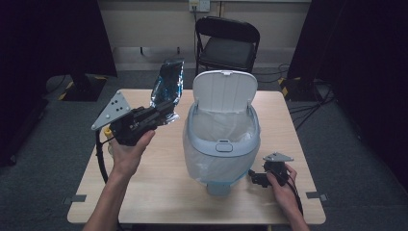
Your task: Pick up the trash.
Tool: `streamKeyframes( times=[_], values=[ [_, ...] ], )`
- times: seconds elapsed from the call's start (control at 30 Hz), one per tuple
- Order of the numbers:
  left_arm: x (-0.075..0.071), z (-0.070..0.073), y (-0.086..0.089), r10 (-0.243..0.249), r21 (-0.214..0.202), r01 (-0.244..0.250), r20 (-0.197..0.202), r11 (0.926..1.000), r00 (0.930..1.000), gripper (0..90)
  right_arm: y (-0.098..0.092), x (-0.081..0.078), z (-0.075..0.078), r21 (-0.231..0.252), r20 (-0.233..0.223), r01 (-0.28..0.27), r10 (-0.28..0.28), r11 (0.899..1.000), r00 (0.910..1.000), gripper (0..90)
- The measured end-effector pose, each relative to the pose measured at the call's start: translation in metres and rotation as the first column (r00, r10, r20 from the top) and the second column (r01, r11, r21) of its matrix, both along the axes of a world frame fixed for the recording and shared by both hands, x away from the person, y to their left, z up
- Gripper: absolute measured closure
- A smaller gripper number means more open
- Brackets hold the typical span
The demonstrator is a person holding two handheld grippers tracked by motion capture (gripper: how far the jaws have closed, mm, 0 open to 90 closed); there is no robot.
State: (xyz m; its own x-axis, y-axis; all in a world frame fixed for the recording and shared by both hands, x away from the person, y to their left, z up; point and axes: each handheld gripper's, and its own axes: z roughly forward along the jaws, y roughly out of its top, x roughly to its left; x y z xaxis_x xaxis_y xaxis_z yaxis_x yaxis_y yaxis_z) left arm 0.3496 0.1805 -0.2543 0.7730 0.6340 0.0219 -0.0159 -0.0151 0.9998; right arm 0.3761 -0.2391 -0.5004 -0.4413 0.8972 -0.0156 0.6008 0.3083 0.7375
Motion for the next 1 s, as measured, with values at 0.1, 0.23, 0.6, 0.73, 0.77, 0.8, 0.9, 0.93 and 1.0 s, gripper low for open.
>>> streamKeyframes(
  times=[0.1,0.23,0.6,0.73,0.77,0.8,0.9,0.93,1.0],
  values=[
    [0.000,0.006,-0.007,-0.013,0.007,0.013,0.014,0.9999,0.9998,88.2,0.000,0.000,0.000,0.000,0.000,0.000,0.000,1.000,1.0000,13.4],
    [0.001,0.014,-0.016,-0.034,0.007,0.034,0.028,0.9994,0.9990,88.2,0.000,0.000,0.000,0.000,0.000,0.000,0.000,1.000,1.0000,13.4],
    [0.006,0.025,-0.052,-0.111,0.014,0.110,0.028,0.9938,0.9935,88.1,0.000,0.000,0.000,0.000,0.000,-0.001,0.001,1.000,1.0000,13.4],
    [0.006,0.026,-0.067,-0.133,0.029,0.132,0.035,0.9909,0.9906,88.0,0.000,0.000,0.000,0.000,0.000,-0.002,0.002,1.000,1.0000,13.3],
    [0.006,0.026,-0.071,-0.137,0.029,0.137,0.030,0.9902,0.9901,88.0,0.000,0.000,0.000,0.000,0.001,-0.002,0.002,1.000,1.0000,13.4],
    [0.006,0.025,-0.074,-0.137,0.037,0.136,0.029,0.9900,0.9902,88.0,0.000,0.000,0.000,0.000,0.001,-0.002,0.002,1.000,1.0000,13.4],
    [0.010,0.023,-0.083,-0.150,0.044,0.149,0.011,0.9879,0.9887,87.9,0.000,0.000,0.000,0.000,0.001,-0.003,0.003,1.000,1.0000,13.3],
    [0.011,0.022,-0.086,-0.156,0.044,0.156,0.005,0.9868,0.9877,87.8,0.000,0.000,0.000,0.000,0.001,-0.003,0.003,1.000,1.0000,13.4],
    [0.015,0.020,-0.090,-0.160,0.055,0.161,-0.012,0.9854,0.9870,87.6,0.000,0.000,0.000,0.000,0.001,-0.003,0.003,1.000,1.0000,13.4]
  ],
)
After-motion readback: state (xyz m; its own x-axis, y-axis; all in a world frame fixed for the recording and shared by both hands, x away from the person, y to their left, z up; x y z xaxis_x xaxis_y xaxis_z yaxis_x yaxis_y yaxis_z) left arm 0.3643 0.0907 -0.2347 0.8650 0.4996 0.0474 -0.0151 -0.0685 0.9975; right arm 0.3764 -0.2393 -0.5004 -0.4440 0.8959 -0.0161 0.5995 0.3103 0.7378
